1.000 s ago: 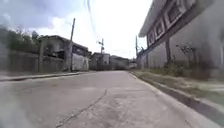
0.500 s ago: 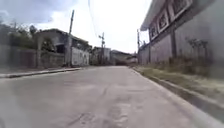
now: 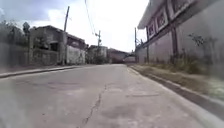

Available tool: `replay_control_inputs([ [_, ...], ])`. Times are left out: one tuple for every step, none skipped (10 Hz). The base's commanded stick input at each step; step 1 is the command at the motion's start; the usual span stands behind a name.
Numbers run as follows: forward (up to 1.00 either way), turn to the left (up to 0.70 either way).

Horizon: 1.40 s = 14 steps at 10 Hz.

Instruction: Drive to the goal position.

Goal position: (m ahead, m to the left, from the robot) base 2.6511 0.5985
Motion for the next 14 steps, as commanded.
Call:
replay_control_inputs([
  [1.00,-0.18],
  [1.00,-0.11],
  [1.00,-0.04],
  [1.00,0.00],
  [1.00,0.00],
  [1.00,0.00],
  [1.00,0.00],
  [1.00,0.00],
  [1.00,0.00],
  [1.00,0.00],
  [1.00,0.00],
  [1.00,0.00],
  [1.00,0.00],
  [1.00,0.00],
])
